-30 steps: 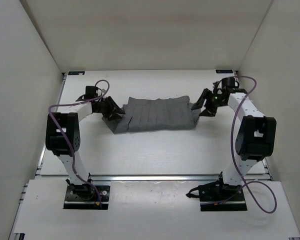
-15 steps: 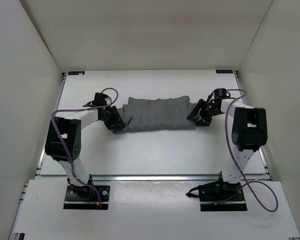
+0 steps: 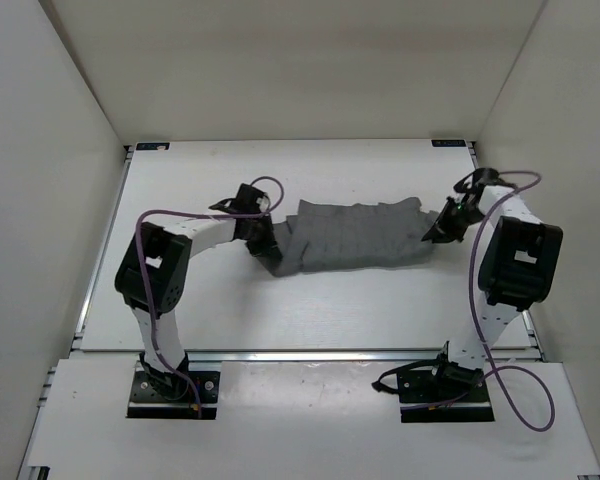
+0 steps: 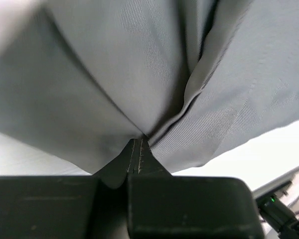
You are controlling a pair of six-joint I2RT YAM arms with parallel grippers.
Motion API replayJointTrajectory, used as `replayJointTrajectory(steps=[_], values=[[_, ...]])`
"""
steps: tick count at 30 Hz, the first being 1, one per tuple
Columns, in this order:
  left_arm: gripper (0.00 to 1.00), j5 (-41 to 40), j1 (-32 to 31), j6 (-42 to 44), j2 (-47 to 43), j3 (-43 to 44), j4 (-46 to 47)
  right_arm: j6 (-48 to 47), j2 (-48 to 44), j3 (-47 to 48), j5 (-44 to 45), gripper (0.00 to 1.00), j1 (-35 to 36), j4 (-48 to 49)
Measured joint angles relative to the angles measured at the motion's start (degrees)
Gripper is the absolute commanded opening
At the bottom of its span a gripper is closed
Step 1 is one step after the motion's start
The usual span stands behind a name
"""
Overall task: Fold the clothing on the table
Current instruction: Fold the skirt
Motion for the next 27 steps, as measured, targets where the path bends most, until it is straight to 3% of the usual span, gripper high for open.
replayJointTrajectory(steps=[4, 8, 12, 16, 22, 27], values=[[0.00, 1.1, -5.8, -3.1, 4.3, 4.6, 3.2, -3.4, -1.6, 14.0, 8.6, 0.00, 2.3, -7.5], [0.00, 2.0, -7.1, -5.9, 8.1, 6.4, 5.0, -2.6, -6.2, 20.8, 11.6, 0.00, 15.9, -6.5], [0.00, 2.6, -6.3, -7.6, 9.2, 7.6, 5.4, 1.8, -8.9, 16.3, 10.2, 0.00, 34.9, 2.5], [0.00, 2.6, -5.2, -7.9, 9.2, 7.8, 5.5, 6.1, -5.9, 7.4, 8.0, 0.00, 47.6, 9.6], [0.00, 3.4, -3.8, -8.0, 8.7, 5.6, 7.1, 9.2, 7.4, 5.6, 7.9, 0.00, 51.7, 11.7], [0.00, 5.2, -2.2, -8.8, 5.0, -0.6, 10.3, 10.5, 7.4, 3.8, 7.2, 0.04, 51.5, 13.9]])
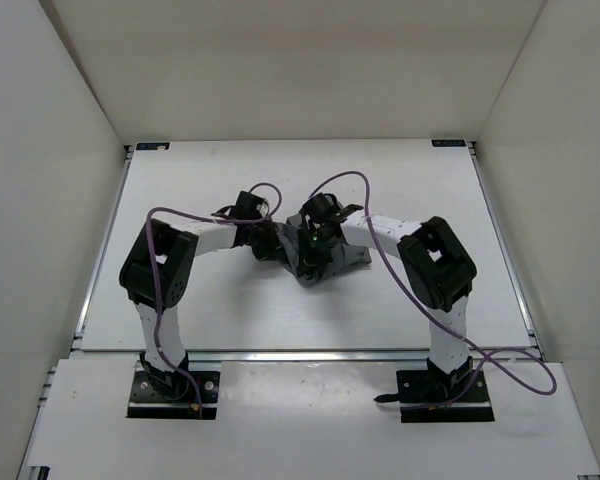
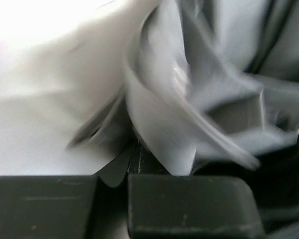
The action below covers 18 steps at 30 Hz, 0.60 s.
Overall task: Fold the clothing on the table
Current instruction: Fold the skirt
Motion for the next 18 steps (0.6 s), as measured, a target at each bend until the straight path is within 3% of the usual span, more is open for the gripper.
replayJointTrajectory(steps=[3, 6, 8, 13, 15, 16, 18], values=[[0.08, 0.7, 2.9, -0.6, -5.0, -5.6, 0.4, 0.0, -0.5, -0.6, -0.4, 0.19, 0.0, 0.9], [0.06, 1.2, 8.4, -2.1, -14.6, -11.8, 0.4, -0.3, -2.2, -0.5, -0.4, 0.37, 0.7, 0.6], [0.05, 1.3, 13.1, -3.0, -22.4, -14.3, 0.6, -1.2, -4.6, 0.6, 0.6, 0.55, 1.4, -0.7], [0.05, 1.5, 20.6, -3.5, -36.2, -15.6, 1.9, -1.0, -16.6, 2.0, 3.1, 0.71, 3.5, -2.7], [0.05, 2.1, 21.3, -3.1, -38.7, -16.0, 2.1, -0.8, -23.4, 1.2, 4.7, 0.73, 3.3, -3.3], [0.05, 2.5, 21.4, -3.0, -39.4, -16.5, 2.0, -0.7, -26.7, 0.0, 5.2, 0.82, 2.8, -3.2], [0.05, 3.0, 21.3, -2.9, -39.8, -17.7, 1.7, 0.0, -33.5, -3.4, 6.1, 0.88, 0.9, -3.5]])
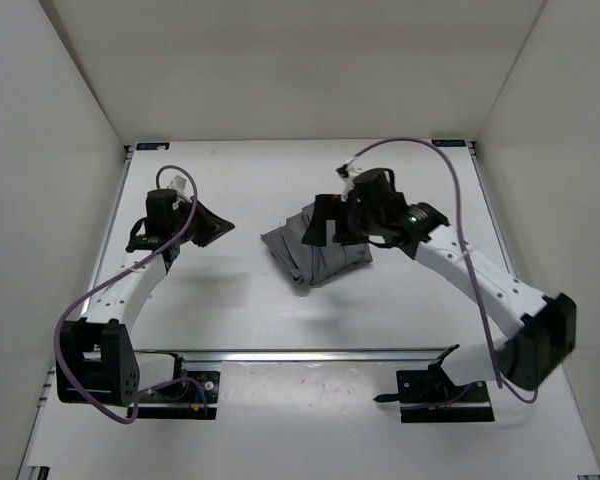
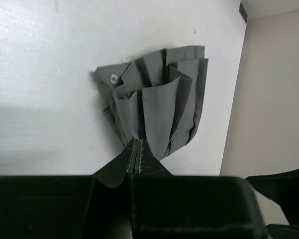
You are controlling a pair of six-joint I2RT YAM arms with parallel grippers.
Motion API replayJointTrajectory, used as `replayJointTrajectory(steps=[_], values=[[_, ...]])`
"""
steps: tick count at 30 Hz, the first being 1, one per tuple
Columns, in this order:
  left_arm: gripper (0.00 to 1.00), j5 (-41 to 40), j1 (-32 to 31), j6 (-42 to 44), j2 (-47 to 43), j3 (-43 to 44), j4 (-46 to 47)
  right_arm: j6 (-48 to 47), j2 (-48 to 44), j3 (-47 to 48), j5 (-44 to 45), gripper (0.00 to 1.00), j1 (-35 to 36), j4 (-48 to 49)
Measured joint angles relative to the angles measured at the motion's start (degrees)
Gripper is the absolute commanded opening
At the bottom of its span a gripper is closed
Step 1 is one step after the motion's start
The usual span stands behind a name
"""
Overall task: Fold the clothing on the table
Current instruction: Fold the skirt
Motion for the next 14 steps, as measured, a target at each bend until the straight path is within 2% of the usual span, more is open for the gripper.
replayJointTrajectory(steps=[5, 10, 14], values=[[0.05, 0.8, -1.2, -0.3, 0.3, -1.7, -1.4, 1.2, -8.3, -8.8, 2.4, 0.90, -3.3, -2.1], [0.05, 1.5, -1.7, -0.5, 0.3, -1.2, -1.7, 2.7, -8.2, -15.4, 3.1, 0.90, 1.1, -4.2], [0.04, 1.9, -0.5, -0.1, 0.3, 1.1, -3.1, 3.2, -5.9, -16.1, 3.3, 0.99, 2.8, -5.7]])
